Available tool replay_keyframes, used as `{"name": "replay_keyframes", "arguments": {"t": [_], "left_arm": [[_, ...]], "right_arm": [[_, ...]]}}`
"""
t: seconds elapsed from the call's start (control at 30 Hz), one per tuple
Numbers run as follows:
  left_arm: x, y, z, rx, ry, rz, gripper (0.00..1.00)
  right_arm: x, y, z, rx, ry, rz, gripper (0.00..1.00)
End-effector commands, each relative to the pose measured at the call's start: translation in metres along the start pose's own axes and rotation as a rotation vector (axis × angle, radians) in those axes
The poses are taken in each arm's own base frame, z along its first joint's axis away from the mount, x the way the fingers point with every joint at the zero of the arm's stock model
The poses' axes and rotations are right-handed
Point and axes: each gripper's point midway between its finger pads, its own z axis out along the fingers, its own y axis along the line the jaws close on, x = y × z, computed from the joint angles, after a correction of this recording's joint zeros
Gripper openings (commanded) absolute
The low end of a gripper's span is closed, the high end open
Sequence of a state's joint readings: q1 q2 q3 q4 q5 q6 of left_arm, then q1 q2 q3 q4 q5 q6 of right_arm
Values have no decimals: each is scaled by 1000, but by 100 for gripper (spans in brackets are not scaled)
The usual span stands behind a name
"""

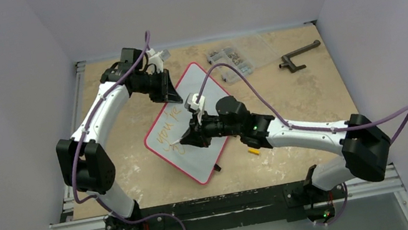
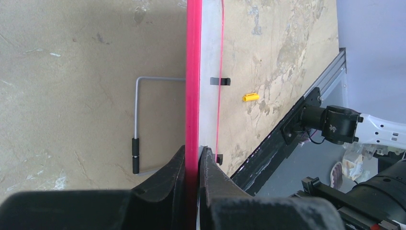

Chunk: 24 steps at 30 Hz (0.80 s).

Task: Write a sentence on the whiteboard

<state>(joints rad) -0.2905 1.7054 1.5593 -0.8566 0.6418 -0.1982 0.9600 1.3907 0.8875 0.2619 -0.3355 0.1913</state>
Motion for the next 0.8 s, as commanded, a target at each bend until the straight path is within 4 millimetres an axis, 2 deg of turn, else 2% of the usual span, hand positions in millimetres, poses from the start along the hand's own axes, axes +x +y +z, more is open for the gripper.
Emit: {"name": "replay_keyframes", "arguments": {"t": [0.0,0.3,0.43,0.57,0.77], "left_arm": [[2,31,-5,-180,0,43,0],[3,31,-5,-181,-1,43,0],[3,31,-5,-179,-1,43,0],[2,31,-6,-180,-3,44,0],[3,30,-6,-179,-3,44,0]], "right_arm": [[-4,-8,-1,42,-25,-9,0],[5,-18,-5,101,5,-13,0],[2,-19,-8,109,2,-21,0],[-9,-14,-11,99,-19,-29,0],[-41,9,-22,11,-103,-46,0]]}}
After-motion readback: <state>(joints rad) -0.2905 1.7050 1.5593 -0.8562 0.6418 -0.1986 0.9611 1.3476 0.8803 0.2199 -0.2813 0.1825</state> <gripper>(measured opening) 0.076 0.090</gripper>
